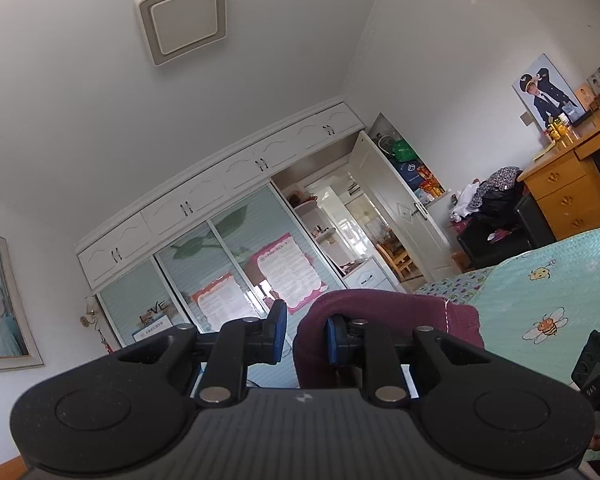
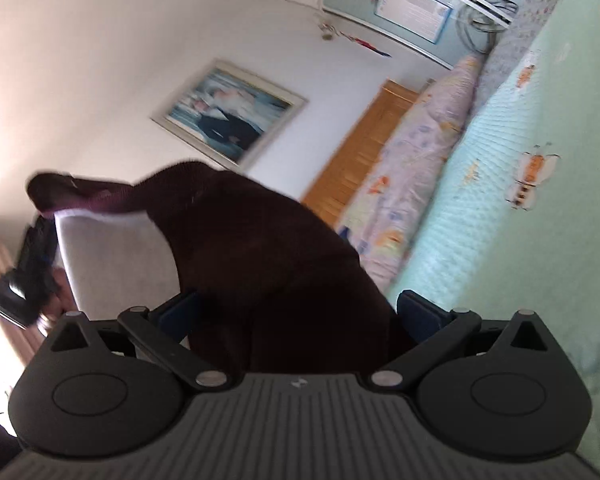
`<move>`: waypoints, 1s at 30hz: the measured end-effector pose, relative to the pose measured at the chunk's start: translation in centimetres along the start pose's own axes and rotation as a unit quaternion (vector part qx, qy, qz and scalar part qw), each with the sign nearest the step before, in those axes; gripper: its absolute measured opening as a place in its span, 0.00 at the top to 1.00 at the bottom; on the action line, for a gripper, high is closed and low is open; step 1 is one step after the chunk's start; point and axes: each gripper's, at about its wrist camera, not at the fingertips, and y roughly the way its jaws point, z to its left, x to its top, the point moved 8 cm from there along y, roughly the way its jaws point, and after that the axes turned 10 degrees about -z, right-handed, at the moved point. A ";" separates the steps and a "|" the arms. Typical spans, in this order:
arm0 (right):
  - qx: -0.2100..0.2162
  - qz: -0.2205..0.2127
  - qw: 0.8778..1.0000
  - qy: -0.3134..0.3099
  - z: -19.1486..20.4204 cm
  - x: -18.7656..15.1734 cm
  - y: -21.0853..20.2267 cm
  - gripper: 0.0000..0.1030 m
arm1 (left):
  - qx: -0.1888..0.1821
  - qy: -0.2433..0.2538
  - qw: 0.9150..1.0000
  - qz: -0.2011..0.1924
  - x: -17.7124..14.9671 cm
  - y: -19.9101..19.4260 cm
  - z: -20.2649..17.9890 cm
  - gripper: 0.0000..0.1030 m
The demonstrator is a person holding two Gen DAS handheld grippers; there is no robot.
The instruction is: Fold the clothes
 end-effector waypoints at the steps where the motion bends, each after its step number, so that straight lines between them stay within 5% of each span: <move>1: 0.006 -0.004 1.000 0.001 0.0 0.5 0.1 0.00 | 0.000 -0.003 1.000 0.000 -0.1 -0.2 0.2 0.78; 5: 0.016 -0.010 1.000 -0.018 0.0 2.6 -0.9 0.00 | -0.005 -0.020 1.000 -0.006 -0.4 -0.7 0.6 0.78; 10: 0.099 0.080 0.992 -0.024 2.1 1.7 0.8 0.01 | -0.004 -0.028 1.000 -0.007 -0.7 -1.1 1.0 0.78; 12: 0.111 0.101 0.988 -0.040 3.1 1.1 1.6 0.13 | -0.002 -0.029 1.000 -0.004 -0.9 -1.1 1.1 0.78; 14: 0.098 0.112 0.988 -0.051 3.0 0.5 2.1 0.72 | 0.001 -0.025 1.000 0.000 -1.1 -0.8 1.2 0.77; 15: 0.081 0.108 0.989 -0.064 3.0 0.4 2.1 0.84 | 0.003 -0.023 1.000 0.002 -1.2 -0.7 1.3 0.75; 18: 0.018 0.082 0.987 -0.136 4.5 0.2 1.0 0.87 | 0.017 -0.014 0.999 0.023 -2.4 -0.3 1.6 0.71; 21: -0.046 0.068 0.972 -0.220 7.2 0.3 -0.3 0.89 | 0.044 -0.022 0.997 0.057 -4.7 1.4 2.2 0.71; 24: -0.147 0.069 0.924 -0.345 10.5 3.3 0.3 0.90 | 0.074 -0.024 0.992 0.101 -7.4 6.1 3.7 0.71; 27: -0.210 0.064 0.857 -0.466 15.9 9.4 2.7 0.91 | 0.103 -0.035 0.986 0.123 -8.6 12.2 6.6 0.73; 30: -0.245 0.001 0.778 -0.579 24.5 16.8 4.8 0.91 | 0.123 -0.052 0.984 0.118 -8.9 14.5 7.8 0.76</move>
